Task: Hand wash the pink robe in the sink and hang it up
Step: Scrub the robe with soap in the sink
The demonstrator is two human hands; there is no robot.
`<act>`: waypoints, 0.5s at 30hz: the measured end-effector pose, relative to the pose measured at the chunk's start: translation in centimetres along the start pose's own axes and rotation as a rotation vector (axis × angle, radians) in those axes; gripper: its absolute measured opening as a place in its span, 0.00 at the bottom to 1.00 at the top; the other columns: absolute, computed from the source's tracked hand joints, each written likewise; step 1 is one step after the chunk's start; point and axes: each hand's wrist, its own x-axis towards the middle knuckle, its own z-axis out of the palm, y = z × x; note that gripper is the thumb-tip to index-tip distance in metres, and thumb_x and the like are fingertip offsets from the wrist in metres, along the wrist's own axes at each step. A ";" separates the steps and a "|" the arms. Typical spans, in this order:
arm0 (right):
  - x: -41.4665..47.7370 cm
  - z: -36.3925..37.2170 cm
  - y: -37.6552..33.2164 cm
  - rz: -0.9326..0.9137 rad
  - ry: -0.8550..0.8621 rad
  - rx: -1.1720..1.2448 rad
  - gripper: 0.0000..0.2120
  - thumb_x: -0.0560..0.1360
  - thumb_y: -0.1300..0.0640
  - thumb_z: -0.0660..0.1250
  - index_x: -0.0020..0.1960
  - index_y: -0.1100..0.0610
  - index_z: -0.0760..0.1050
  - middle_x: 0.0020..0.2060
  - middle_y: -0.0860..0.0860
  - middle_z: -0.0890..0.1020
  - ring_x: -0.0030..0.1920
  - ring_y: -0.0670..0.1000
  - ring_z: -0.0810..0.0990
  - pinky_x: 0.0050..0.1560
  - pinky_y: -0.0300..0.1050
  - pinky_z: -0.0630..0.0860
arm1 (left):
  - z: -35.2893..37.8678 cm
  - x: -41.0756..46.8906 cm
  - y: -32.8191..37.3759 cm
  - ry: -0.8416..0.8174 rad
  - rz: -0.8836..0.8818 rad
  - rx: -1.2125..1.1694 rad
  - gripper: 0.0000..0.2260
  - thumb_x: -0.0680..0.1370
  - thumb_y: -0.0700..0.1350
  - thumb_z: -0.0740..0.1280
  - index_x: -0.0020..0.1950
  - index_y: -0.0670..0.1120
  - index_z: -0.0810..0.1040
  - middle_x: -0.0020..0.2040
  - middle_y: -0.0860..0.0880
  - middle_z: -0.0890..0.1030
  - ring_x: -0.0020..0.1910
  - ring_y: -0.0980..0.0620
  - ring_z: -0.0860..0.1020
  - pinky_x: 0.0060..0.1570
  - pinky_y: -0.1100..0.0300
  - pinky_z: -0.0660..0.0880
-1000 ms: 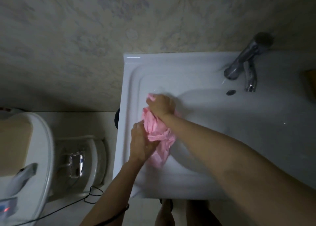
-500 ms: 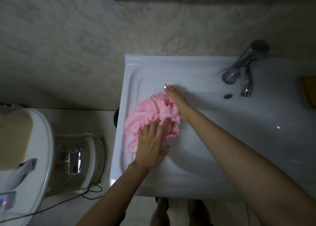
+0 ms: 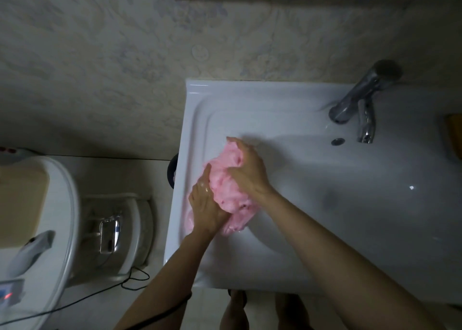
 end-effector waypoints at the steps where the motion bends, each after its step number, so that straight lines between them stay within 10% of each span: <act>1: -1.6 0.8 0.0 -0.063 -0.001 -0.086 0.28 0.69 0.61 0.69 0.67 0.47 0.70 0.60 0.51 0.74 0.57 0.53 0.75 0.56 0.41 0.72 | -0.3 0.0 0.0 -0.040 -0.099 -0.039 0.29 0.69 0.60 0.66 0.61 0.41 0.73 0.57 0.42 0.78 0.59 0.44 0.75 0.63 0.48 0.71; 4: -5.1 3.9 -0.4 -0.162 0.064 -0.354 0.22 0.73 0.49 0.67 0.66 0.50 0.71 0.62 0.51 0.73 0.60 0.52 0.73 0.53 0.41 0.67 | 0.0 -0.1 -1.9 -0.125 -0.175 -0.125 0.35 0.69 0.32 0.72 0.73 0.39 0.61 0.72 0.41 0.64 0.71 0.44 0.63 0.67 0.69 0.59; 6: -3.2 4.8 0.5 -0.085 0.204 -0.421 0.22 0.70 0.46 0.68 0.61 0.52 0.76 0.58 0.53 0.78 0.54 0.55 0.78 0.49 0.42 0.73 | 0.2 -0.2 -2.1 -0.083 -0.078 -0.125 0.41 0.66 0.31 0.75 0.74 0.41 0.58 0.73 0.42 0.62 0.72 0.45 0.61 0.69 0.61 0.58; 8: 0.1 3.9 1.1 -0.161 0.296 -0.406 0.23 0.59 0.48 0.77 0.52 0.54 0.81 0.49 0.56 0.82 0.45 0.57 0.83 0.40 0.43 0.78 | 0.1 -0.2 -1.3 -0.023 0.070 0.029 0.37 0.67 0.44 0.76 0.72 0.42 0.64 0.69 0.40 0.68 0.69 0.42 0.66 0.69 0.53 0.61; 11: 3.0 2.6 1.5 -0.126 0.054 -0.479 0.22 0.69 0.54 0.73 0.62 0.57 0.76 0.61 0.57 0.75 0.63 0.57 0.73 0.62 0.45 0.66 | 0.2 0.1 -1.5 0.049 0.324 0.418 0.40 0.71 0.71 0.53 0.70 0.42 0.69 0.68 0.40 0.71 0.68 0.38 0.69 0.71 0.43 0.57; 15: 0.0 2.7 1.0 -0.145 0.235 -0.313 0.14 0.71 0.53 0.70 0.54 0.58 0.79 0.54 0.53 0.78 0.55 0.54 0.75 0.54 0.41 0.68 | 2.3 1.0 -5.7 -0.114 0.346 0.437 0.36 0.74 0.71 0.43 0.70 0.49 0.67 0.70 0.46 0.70 0.71 0.46 0.66 0.69 0.44 0.63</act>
